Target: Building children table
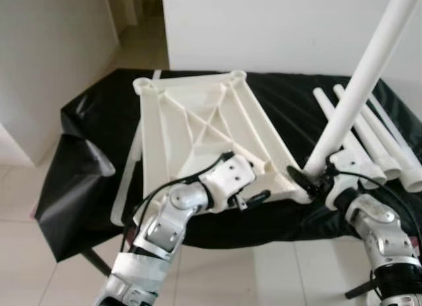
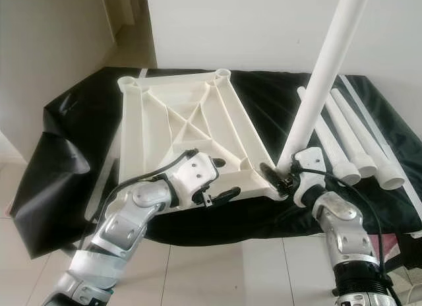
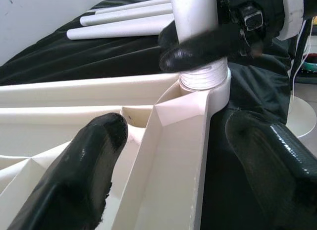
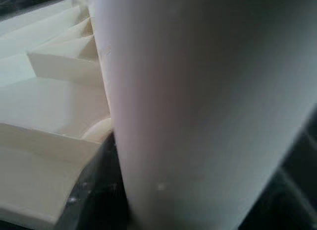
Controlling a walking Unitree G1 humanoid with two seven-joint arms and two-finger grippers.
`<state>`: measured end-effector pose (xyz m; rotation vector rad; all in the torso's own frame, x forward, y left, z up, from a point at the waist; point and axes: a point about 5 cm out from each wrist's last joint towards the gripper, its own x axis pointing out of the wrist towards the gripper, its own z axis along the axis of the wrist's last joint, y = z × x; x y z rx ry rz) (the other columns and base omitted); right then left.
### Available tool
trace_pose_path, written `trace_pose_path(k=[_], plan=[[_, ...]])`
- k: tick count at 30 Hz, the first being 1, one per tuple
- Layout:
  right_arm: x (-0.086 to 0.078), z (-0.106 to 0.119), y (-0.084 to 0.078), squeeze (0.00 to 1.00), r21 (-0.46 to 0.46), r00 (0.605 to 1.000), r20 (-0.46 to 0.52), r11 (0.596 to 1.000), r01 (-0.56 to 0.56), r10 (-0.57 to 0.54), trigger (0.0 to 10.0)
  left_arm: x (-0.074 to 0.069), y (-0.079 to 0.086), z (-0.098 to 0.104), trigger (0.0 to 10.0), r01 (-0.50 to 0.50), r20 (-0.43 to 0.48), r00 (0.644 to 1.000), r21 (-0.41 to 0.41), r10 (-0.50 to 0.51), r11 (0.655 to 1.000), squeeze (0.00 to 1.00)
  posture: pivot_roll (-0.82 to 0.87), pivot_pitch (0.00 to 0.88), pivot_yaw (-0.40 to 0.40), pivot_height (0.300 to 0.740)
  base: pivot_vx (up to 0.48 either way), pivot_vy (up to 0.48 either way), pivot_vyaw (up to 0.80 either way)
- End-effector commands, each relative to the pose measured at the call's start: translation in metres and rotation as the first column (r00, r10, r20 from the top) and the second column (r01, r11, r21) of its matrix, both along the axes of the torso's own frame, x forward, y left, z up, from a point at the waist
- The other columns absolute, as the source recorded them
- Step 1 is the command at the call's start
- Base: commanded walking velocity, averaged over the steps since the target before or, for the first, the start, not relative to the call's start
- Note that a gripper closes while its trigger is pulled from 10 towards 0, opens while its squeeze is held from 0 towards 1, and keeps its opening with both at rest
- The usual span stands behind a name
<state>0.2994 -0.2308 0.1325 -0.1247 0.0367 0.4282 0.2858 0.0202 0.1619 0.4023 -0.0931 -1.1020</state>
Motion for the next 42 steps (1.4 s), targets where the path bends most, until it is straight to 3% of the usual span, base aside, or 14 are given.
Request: trace_pose_path(k=[1,6,7,18,19,28,31,33,37,38,40,42], plan=[[-0.001,-0.009,0.002,0.0,-0.012,0.999,-0.044,1.0,-0.013,0.013,0.0,0.003,0.001,0.003,10.0,-0.074,0.027,0.997,-0.012,0.074,0.997,0.0,-0.05,0.011,-0.018,0.74,0.0,0.0,0.0],[-0.004,-0.015,0.001,0.0,0.006,0.998,-0.062,1.0,-0.001,0.002,0.0,0.004,-0.001,0.005,10.0,-0.071,0.033,0.997,-0.017,0.072,0.997,0.0,-0.05,0.009,-0.021,0.74,0.0,0.0,0.0],[-0.004,-0.017,0.001,0.0,0.003,0.998,-0.065,1.0,0.017,-0.017,9.8,0.004,-0.001,0.005,10.0,-0.072,0.034,0.997,-0.016,0.073,0.997,0.0,-0.05,0.006,-0.022,0.74,0.0,0.0,0.0],[-0.004,-0.025,0.007,0.0,0.02,0.983,-0.075,0.986,0.168,-0.167,10.0,0.003,-0.005,0.003,10.0,-0.071,0.034,0.997,-0.02,0.072,0.997,0.0,-0.07,0.0,-0.032,0.74,0.0,0.0,0.0],[-0.004,-0.025,0.009,0.0,0.038,0.972,-0.069,0.973,0.227,-0.224,10.0,0.003,-0.006,0.002,10.0,-0.068,0.032,0.997,-0.021,0.068,0.997,0.0,-0.07,0.0,-0.037,0.74,0.0,0.0,0.0],[-0.004,-0.024,0.018,0.0,0.104,0.929,-0.086,0.924,0.368,-0.36,10.0,0.003,-0.008,0.001,10.0,-0.066,0.03,0.997,-0.023,0.067,0.998,0.0,-0.08,0.0,-0.044,0.74,0.0,0.0,0.0],[-0.001,-0.021,0.018,0.0,0.115,0.902,-0.083,0.895,0.431,-0.423,10.0,0.002,-0.007,0.001,10.0,-0.066,0.031,0.997,-0.023,0.067,0.998,0.0,-0.07,0.0,-0.045,0.74,0.0,0.0,0.0],[0.0,-0.02,0.02,0.0,0.14,0.85,-0.09,0.839,0.526,-0.518,10.0,0.002,-0.007,0.001,10.0,-0.065,0.031,0.997,-0.021,0.066,0.998,0.0,-0.07,0.0,-0.05,0.74,0.0,0.0,0.0],[-0.001,-0.02,0.022,0.0,0.156,0.831,-0.097,0.816,0.556,-0.548,10.0,0.002,-0.007,0.0,10.0,-0.066,0.031,0.997,-0.02,0.067,0.998,0.0,-0.07,0.0,-0.05,0.74,0.0,0.0,0.0],[-0.003,-0.022,0.033,0.0,0.166,0.783,-0.11,0.765,0.622,-0.613,10.0,0.002,-0.007,0.001,10.0,-0.071,0.031,0.997,-0.024,0.071,0.997,0.0,-0.06,0.0,-0.054,0.74,0.0,0.0,0.0],[-0.004,-0.023,0.036,0.0,0.162,0.764,-0.114,0.747,0.645,-0.635,10.0,0.002,-0.007,0.001,10.0,-0.072,0.031,0.997,-0.025,0.072,0.997,0.0,-0.06,0.0,-0.054,0.74,0.0,0.0,0.0],[-0.006,-0.027,0.039,0.0,0.154,0.685,-0.15,0.667,0.729,-0.713,10.0,0.002,-0.007,0.001,10.0,-0.071,0.031,0.997,-0.027,0.072,0.997,0.0,-0.05,0.0,-0.057,0.74,0.0,0.0,0.0]])
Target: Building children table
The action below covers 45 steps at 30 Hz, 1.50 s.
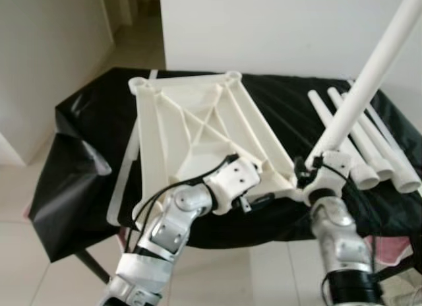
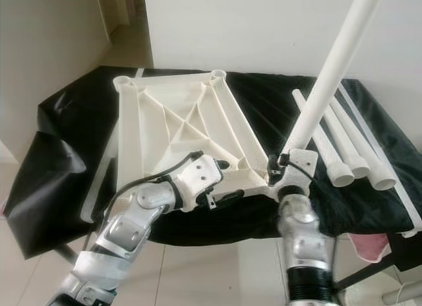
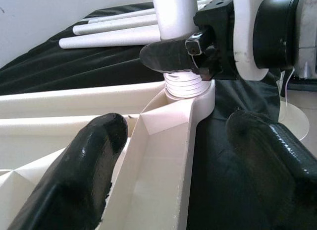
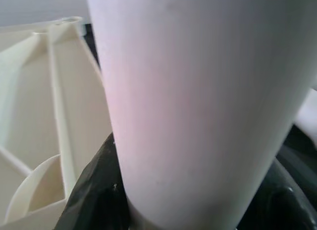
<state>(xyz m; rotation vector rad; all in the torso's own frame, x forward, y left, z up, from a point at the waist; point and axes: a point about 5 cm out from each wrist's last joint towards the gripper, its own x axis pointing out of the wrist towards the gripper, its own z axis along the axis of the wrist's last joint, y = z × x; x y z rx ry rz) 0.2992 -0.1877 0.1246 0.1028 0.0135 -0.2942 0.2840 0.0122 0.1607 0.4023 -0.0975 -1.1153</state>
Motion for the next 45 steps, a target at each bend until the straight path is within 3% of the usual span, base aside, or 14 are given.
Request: trace_pose_path(k=[1,2,4,10,17,19,20,25,26,33,36,45], plan=[[-0.006,-0.019,-0.004,0.0,0.023,0.992,-0.103,0.997,0.08,-0.077,10.0,0.003,0.001,0.002,10.0,-0.085,0.029,0.996,-0.026,0.085,0.996,0.0,-0.05,0.0,-0.057,0.74,0.0,0.0,0.0],[-0.006,-0.022,-0.002,0.0,0.053,0.98,-0.13,0.986,0.161,-0.153,10.0,0.003,0.001,0.002,10.0,-0.084,0.03,0.996,-0.026,0.085,0.996,0.0,-0.05,0.0,-0.056,0.74,0.0,0.0,0.0],[-0.006,-0.023,-0.001,0.0,0.065,0.976,-0.135,0.981,0.183,-0.173,10.0,0.004,0.001,0.002,10.0,-0.085,0.03,0.996,-0.025,0.086,0.996,0.0,-0.05,0.0,-0.056,0.74,0.0,0.0,0.0],[-0.001,-0.015,0.01,0.0,0.079,0.988,-0.085,0.987,0.138,-0.131,10.0,0.004,0.0,0.003,10.0,-0.078,0.032,0.996,-0.026,0.079,0.997,0.0,-0.05,0.0,-0.049,0.74,0.0,0.0,0.0],[-0.003,-0.011,0.011,0.0,0.07,0.988,-0.055,0.987,0.146,-0.143,10.0,0.005,0.001,0.004,10.0,-0.071,0.04,0.997,-0.024,0.072,0.997,0.0,-0.05,0.0,-0.035,0.74,0.0,0.0,0.0],[-0.004,-0.009,0.01,0.05,0.066,0.989,-0.038,0.987,0.143,-0.141,10.0,0.004,0.001,0.006,10.0,-0.066,0.048,0.997,-0.029,0.067,0.997,0.0,-0.05,0.0,-0.034,0.74,0.0,0.0,0.0],[-0.005,-0.007,0.01,1.0,0.059,0.991,-0.015,0.989,0.133,-0.132,10.0,0.004,0.001,0.007,10.0,-0.066,0.051,0.996,-0.035,0.068,0.997,0.0,-0.05,0.0,-0.032,0.74,0.0,0.0,0.0],[-0.012,-0.002,0.009,1.0,0.043,0.992,0.041,0.992,0.121,-0.123,10.0,0.006,0.003,0.009,10.0,-0.089,0.061,0.994,-0.046,0.092,0.995,0.0,-0.05,0.0,-0.029,0.74,0.0,0.0,0.0],[-0.015,-0.001,0.008,0.0,0.049,0.992,0.053,0.993,0.109,-0.111,10.0,0.008,0.004,0.009,10.0,-0.103,0.066,0.992,-0.047,0.106,0.994,0.0,-0.05,0.0,-0.028,0.74,0.0,0.0,0.0],[-0.025,0.0,0.007,0.0,0.035,0.993,0.093,0.997,0.075,-0.078,10.0,0.014,0.009,0.014,10.0,-0.144,0.065,0.987,-0.081,0.149,0.986,0.0,-0.06,0.0,-0.024,0.74,0.0,0.0,0.0],[-0.037,-0.005,0.011,0.0,0.009,0.995,0.095,1.0,-0.005,0.004,10.0,0.028,0.021,0.023,10.0,-0.212,0.072,0.973,-0.113,0.221,0.971,0.0,-0.06,0.0,-0.016,0.74,0.0,0.0,0.0],[-0.059,-0.012,0.017,0.0,0.0,0.996,0.075,0.998,-0.057,0.057,10.0,0.044,0.043,0.029,10.0,-0.282,0.101,0.951,-0.1,0.292,0.954,0.0,-0.08,0.0,-0.012,0.74,0.0,0.0,0.0]])
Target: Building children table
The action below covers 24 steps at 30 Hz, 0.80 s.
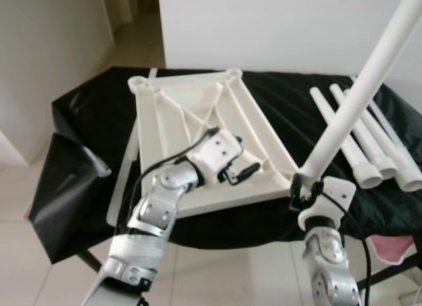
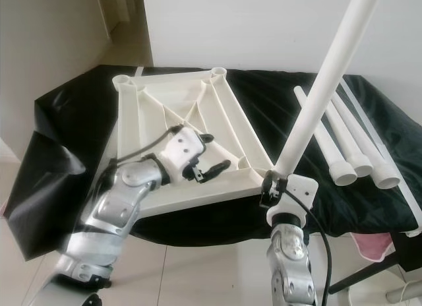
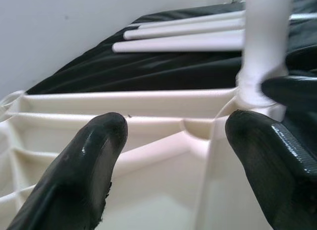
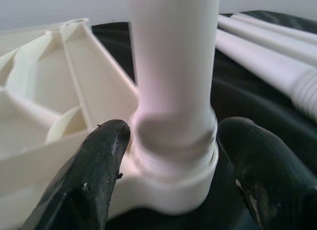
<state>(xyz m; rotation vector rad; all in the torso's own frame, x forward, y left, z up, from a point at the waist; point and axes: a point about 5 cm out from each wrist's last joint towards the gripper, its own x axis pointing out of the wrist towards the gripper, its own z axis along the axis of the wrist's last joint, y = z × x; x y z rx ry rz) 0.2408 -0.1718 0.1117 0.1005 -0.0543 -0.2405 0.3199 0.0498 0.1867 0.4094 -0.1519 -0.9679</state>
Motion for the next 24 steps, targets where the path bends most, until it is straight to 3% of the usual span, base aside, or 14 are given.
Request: trace_pose_path(k=[1,10,12,17,19,21,24], plan=[[-0.002,0.001,0.001,0.0,0.015,1.0,0.006,1.0,-0.011,0.011,10.0,0.009,0.007,0.003,10.0,-0.16,0.041,0.986,-0.052,0.162,0.986,0.0,-0.08,0.0,-0.012,0.74,0.0,0.0,0.0],[-0.014,-0.007,-0.003,0.0,0.013,0.999,-0.037,1.0,-0.011,0.011,10.0,0.017,0.017,0.003,10.0,-0.184,0.054,0.981,-0.03,0.185,0.983,0.0,-0.09,0.0,-0.012,0.74,0.0,0.0,0.0],[-0.016,-0.01,-0.005,0.0,0.025,0.998,-0.06,1.0,-0.013,0.015,10.0,0.024,0.027,-0.005,10.0,-0.203,0.066,0.978,0.047,0.2,0.978,0.0,-0.09,0.0,-0.008,0.74,0.0,0.0,0.0],[-0.017,-0.013,-0.006,0.0,0.034,0.997,-0.077,0.999,-0.012,0.014,10.0,0.029,0.037,-0.011,10.0,-0.228,0.06,0.973,0.085,0.223,0.97,0.0,-0.09,0.001,-0.007,0.74,0.0,0.0,0.0],[-0.016,-0.014,-0.006,0.0,0.047,0.996,-0.083,0.999,-0.013,0.017,10.0,0.038,0.048,-0.015,10.0,-0.298,0.055,0.954,0.116,0.294,0.947,0.0,-0.09,0.011,0.001,0.74,0.0,0.0,0.0],[-0.016,-0.014,-0.006,0.0,0.047,0.996,-0.083,0.999,-0.013,0.017,10.0,0.038,0.048,-0.015,10.0,-0.298,0.055,0.954,0.116,0.294,0.947,0.0,-0.09,0.011,0.001,0.74,0.0,0.0,0.0],[-0.012,-0.013,-0.005,0.0,0.063,0.996,-0.079,0.997,-0.033,0.038,10.0,0.053,0.073,-0.022,10.0,-0.451,0.07,0.892,0.191,0.447,0.872,0.0,-0.09,0.019,0.007,0.74,0.0,0.0,0.0]])
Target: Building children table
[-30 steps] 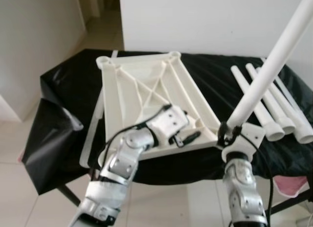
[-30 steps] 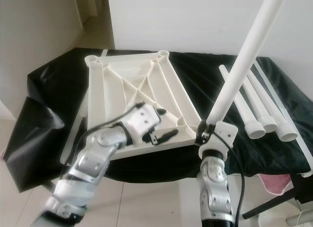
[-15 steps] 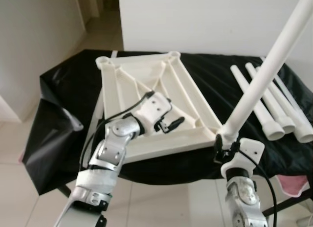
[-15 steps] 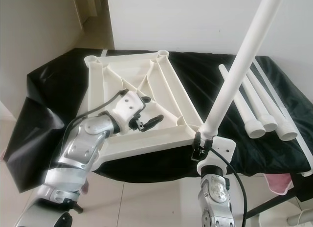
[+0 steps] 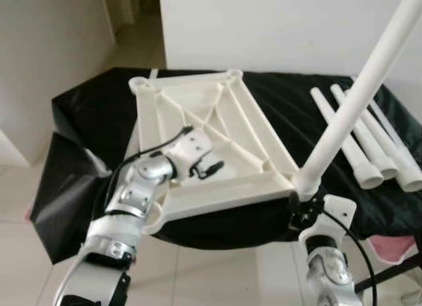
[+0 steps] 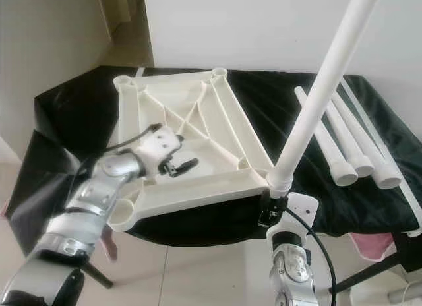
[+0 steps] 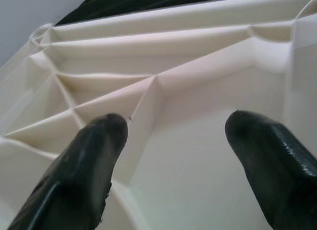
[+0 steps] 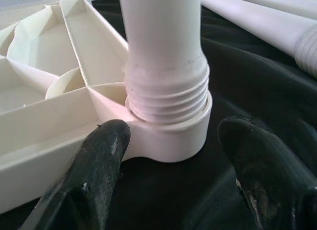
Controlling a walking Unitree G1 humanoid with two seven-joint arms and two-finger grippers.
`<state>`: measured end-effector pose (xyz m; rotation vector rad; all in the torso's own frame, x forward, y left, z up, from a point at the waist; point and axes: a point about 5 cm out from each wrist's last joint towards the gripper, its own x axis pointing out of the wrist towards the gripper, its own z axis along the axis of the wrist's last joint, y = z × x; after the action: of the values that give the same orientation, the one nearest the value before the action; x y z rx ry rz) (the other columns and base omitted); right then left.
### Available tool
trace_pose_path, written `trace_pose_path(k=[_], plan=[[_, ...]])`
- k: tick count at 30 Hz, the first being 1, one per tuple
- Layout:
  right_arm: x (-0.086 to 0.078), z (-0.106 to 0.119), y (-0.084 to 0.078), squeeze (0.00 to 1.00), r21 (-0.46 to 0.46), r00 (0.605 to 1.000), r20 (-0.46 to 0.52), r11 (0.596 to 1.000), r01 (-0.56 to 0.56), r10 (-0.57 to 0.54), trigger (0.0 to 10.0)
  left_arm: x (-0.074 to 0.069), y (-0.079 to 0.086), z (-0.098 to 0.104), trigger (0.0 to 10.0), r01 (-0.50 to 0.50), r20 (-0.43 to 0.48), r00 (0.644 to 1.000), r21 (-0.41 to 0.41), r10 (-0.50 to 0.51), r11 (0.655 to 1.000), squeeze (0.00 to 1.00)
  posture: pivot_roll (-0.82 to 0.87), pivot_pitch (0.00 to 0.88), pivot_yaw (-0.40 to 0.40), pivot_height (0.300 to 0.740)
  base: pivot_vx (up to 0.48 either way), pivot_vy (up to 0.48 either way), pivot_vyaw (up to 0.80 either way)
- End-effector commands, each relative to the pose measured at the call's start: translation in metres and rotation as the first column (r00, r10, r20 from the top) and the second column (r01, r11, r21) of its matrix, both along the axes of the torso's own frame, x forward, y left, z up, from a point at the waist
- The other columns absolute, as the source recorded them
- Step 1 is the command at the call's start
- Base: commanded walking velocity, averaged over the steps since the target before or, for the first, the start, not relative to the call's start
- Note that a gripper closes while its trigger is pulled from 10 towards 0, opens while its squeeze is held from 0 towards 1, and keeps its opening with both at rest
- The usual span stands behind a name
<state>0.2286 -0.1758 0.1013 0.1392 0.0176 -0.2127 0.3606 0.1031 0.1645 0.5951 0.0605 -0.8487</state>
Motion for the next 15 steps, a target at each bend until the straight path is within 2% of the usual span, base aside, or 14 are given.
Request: trace_pose_path(k=[1,2,3,7,9,11,12,14,15], plan=[[0.002,-0.002,-0.001,0.0,0.018,1.0,-0.014,1.0,-0.006,0.007,10.0,0.015,0.026,-0.003,10.0,-0.326,0.146,0.936,0.022,0.319,0.945,0.0,-0.09,0.022,0.011,0.74,0.0,0.0,0.0],[0.002,-0.001,0.0,0.0,0.019,1.0,-0.012,1.0,-0.008,0.008,10.0,0.015,0.031,-0.006,10.0,-0.341,0.169,0.93,0.075,0.326,0.937,0.0,-0.09,0.023,0.013,0.74,0.0,0.0,0.0],[0.002,-0.001,0.0,0.0,0.019,1.0,-0.012,1.0,-0.008,0.008,10.0,0.015,0.031,-0.006,10.0,-0.341,0.169,0.93,0.075,0.326,0.937,0.0,-0.09,0.023,0.013,0.74,0.0,0.0,0.0],[0.004,0.001,0.0,0.0,0.026,1.0,-0.008,1.0,-0.013,0.013,10.0,0.017,0.043,-0.013,10.0,-0.38,0.236,0.914,0.207,0.331,0.902,0.0,-0.09,0.028,0.018,0.74,0.0,0.0,0.0],[0.004,0.001,0.0,0.0,0.026,1.0,-0.009,1.0,-0.013,0.013,10.0,0.016,0.045,-0.014,10.0,-0.38,0.253,0.913,0.236,0.321,0.894,0.0,-0.09,0.029,0.019,0.74,0.0,0.0,0.0],[0.006,0.0,-0.001,0.0,0.033,1.0,-0.012,0.999,-0.015,0.016,10.0,0.014,0.045,-0.017,10.0,-0.339,0.266,0.927,0.298,0.264,0.892,0.0,-0.09,0.029,0.019,0.74,0.0,0.0,0.0],[0.006,0.0,-0.001,0.0,0.033,1.0,-0.012,0.999,-0.015,0.016,10.0,0.014,0.045,-0.017,10.0,-0.339,0.266,0.927,0.298,0.264,0.892,0.0,-0.09,0.029,0.019,0.74,0.0,0.0,0.0],[0.008,0.0,-0.001,0.0,0.036,1.0,-0.014,0.999,-0.023,0.024,10.0,0.011,0.04,-0.019,10.0,-0.271,0.239,0.95,0.321,0.199,0.908,0.0,-0.09,0.027,0.018,0.74,0.0,0.0,0.0],[0.013,0.001,0.0,0.0,0.037,0.998,-0.016,0.998,-0.054,0.055,10.0,0.006,0.032,-0.023,10.0,-0.187,0.188,0.973,0.316,0.132,0.93,0.0,-0.09,0.026,0.017,0.74,0.0,0.0,0.0]])
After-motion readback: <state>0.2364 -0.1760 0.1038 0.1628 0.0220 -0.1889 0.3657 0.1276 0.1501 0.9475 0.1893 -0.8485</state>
